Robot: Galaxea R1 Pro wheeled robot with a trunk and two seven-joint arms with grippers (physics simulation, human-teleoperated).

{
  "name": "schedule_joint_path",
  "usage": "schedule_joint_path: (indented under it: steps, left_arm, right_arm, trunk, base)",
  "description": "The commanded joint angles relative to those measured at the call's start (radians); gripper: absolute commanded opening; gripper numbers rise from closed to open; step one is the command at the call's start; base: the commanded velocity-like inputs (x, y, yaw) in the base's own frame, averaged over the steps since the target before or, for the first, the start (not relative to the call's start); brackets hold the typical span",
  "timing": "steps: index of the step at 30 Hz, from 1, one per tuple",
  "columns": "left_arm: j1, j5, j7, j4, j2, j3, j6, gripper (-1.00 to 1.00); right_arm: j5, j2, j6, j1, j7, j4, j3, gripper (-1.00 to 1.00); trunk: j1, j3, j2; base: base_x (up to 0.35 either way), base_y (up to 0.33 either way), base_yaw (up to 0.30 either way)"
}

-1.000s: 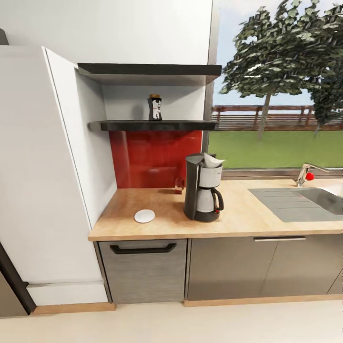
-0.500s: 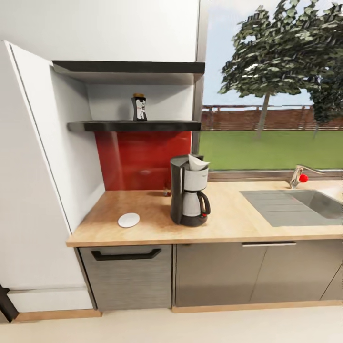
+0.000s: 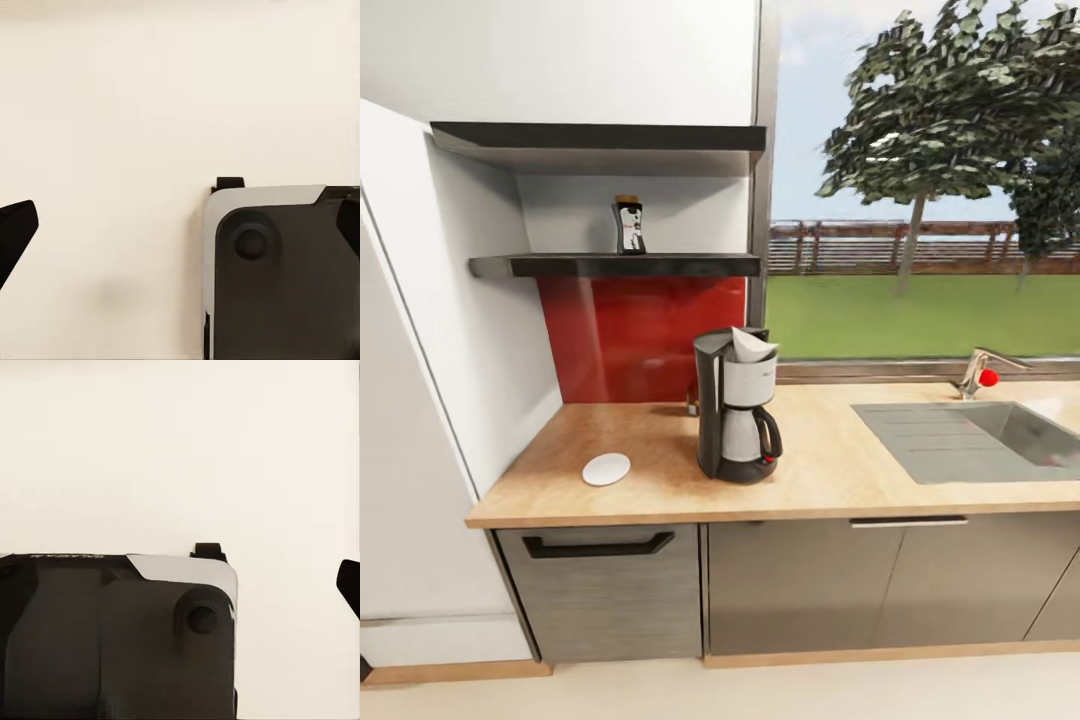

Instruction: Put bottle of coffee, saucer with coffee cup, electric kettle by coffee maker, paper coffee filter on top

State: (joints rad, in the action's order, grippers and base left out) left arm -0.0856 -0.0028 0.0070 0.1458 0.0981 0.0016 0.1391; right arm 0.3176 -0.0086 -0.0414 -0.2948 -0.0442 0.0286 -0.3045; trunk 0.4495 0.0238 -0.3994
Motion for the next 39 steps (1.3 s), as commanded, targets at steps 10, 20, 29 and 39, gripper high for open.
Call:
schedule_joint_path:
  steps: [10,20,29,39]
  left_arm:
    - [-0.012,-0.008,0.0,0.03,0.0,-0.01,0.005,1.0]
    - [-0.039,-0.001,-0.076,0.555,-0.013,-0.011,-0.004,1.0]
    - [-0.035,0.112,-0.109,1.061,-0.035,-0.011,-0.012,1.0]
    - [-0.024,0.247,-0.196,1.402,-0.025,-0.009,-0.184,1.0]
  right_arm:
    - [-0.257,-0.005,0.004,0.0,-0.002,0.0,0.269,1.0]
    - [-0.257,0.014,0.022,0.0,-0.004,0.003,0.271,1.0]
    - [-0.256,0.022,0.025,0.0,-0.004,0.001,0.271,1.0]
    - [-0.254,0.03,0.032,0.0,-0.003,0.003,0.272,1.0]
  trunk:
    - [0.0,0.0,-0.001]
    - [0.0,0.0,-0.001]
    - [0.0,0.0,-0.001]
    - [0.0,0.0,-0.001]
  base:
    - [0.085,-0.087,0.0]
    - [0.005,-0.004,0.0]
    - [0.0,0.0,0.0]
    - [0.0,0.0,0.0]
